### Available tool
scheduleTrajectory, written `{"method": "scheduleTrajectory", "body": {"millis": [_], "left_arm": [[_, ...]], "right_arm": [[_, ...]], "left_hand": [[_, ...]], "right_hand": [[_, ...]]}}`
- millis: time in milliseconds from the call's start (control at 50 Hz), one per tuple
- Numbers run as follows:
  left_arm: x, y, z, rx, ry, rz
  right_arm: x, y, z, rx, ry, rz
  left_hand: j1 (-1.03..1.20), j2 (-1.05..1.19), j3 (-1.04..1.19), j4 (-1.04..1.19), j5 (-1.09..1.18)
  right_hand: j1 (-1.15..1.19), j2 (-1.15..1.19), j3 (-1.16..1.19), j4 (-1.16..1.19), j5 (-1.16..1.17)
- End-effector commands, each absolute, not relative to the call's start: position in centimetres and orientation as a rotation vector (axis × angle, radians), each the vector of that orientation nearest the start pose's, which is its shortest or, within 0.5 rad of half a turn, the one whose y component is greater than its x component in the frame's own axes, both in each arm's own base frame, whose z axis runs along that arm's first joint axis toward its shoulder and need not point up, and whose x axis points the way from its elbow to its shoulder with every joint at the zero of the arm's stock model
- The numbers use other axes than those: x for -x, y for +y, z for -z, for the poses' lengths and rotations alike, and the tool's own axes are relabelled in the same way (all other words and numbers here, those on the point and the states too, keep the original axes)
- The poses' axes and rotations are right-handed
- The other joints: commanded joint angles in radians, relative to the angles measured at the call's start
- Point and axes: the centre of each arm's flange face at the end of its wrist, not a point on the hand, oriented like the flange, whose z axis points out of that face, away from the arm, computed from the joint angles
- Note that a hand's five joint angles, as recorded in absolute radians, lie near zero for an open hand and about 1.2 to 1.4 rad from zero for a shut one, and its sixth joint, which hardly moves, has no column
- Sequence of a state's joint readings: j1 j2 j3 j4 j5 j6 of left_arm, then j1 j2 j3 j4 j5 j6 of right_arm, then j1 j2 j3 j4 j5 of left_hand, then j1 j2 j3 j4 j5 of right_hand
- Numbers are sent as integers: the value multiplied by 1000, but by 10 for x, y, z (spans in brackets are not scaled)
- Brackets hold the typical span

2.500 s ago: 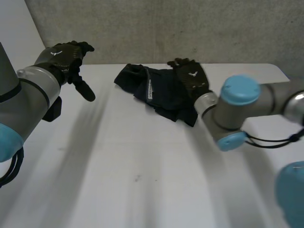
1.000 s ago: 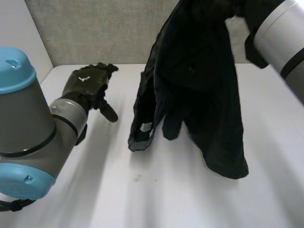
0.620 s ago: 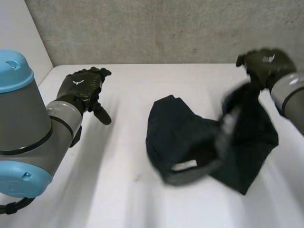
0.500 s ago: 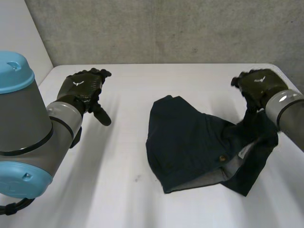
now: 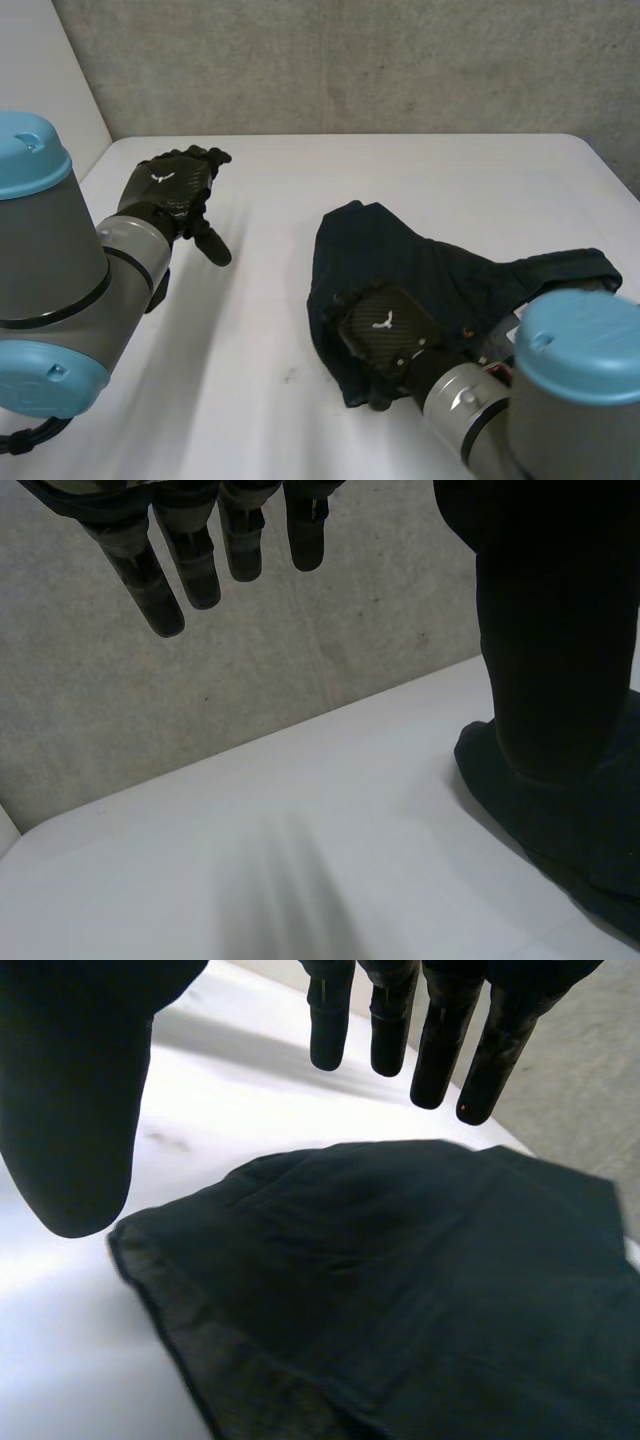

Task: Fold the shorts.

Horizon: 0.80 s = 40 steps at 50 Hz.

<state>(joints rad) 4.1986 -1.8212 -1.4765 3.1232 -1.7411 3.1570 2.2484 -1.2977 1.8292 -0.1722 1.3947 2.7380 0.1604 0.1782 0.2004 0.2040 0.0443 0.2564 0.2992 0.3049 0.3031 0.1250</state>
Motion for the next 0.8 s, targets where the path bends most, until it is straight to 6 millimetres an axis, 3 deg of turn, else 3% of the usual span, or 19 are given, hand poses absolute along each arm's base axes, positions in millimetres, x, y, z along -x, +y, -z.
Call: {"method": "scheduleTrajectory", "body": {"millis": [20, 200, 280, 300, 320, 440, 520, 540, 620, 800], "left_arm": [[270, -244, -254, -492, 2515, 2128], [271, -244, -254, -493, 2520, 2128], [271, -243, -253, -494, 2522, 2124], [270, -243, -252, -495, 2523, 2122], [270, -243, -252, -493, 2523, 2121], [271, -243, -253, -498, 2522, 2124], [271, -243, -252, -511, 2519, 2124], [272, -244, -250, -515, 2519, 2121], [279, -253, -232, -553, 2528, 2101], [305, -269, -200, -911, 2459, 2131]], "right_arm": [[-316, -142, -137, 1396, 1939, 1553], [-318, -151, -127, 1454, 1912, 1654], [-319, -155, -122, 1483, 1907, 1680], [-319, -157, -122, 1491, 1901, 1703], [-319, -158, -123, 1497, 1896, 1718], [-323, -166, -138, 1489, 1862, 1817], [-331, -174, -177, 1402, 1780, 1930], [-331, -175, -203, 1361, 1737, 1986], [-322, -172, -259, 1296, 1689, 2038], [-312, -156, -305, 1200, 1675, 1845]], "left_hand": [[14, -4, -26, -29, -44], [14, -4, -26, -29, -44], [14, -4, -26, -29, -44], [14, -4, -26, -29, -44], [14, -4, -26, -29, -44], [14, -4, -26, -29, -44], [14, -4, -26, -29, -44], [14, -4, -26, -29, -44], [14, -4, -26, -29, -44], [14, -4, -26, -29, -44]], "right_hand": [[184, 141, 135, 137, 141], [416, 373, 367, 369, 372], [779, 736, 730, 732, 736], [1062, 1019, 1013, 1015, 1019], [1139, 1096, 1091, 1092, 1096], [1140, 1097, 1091, 1093, 1097], [1140, 1097, 1091, 1093, 1097], [1140, 1097, 1091, 1093, 1097], [1140, 1097, 1091, 1093, 1097], [1140, 1097, 1091, 1093, 1097]]}}
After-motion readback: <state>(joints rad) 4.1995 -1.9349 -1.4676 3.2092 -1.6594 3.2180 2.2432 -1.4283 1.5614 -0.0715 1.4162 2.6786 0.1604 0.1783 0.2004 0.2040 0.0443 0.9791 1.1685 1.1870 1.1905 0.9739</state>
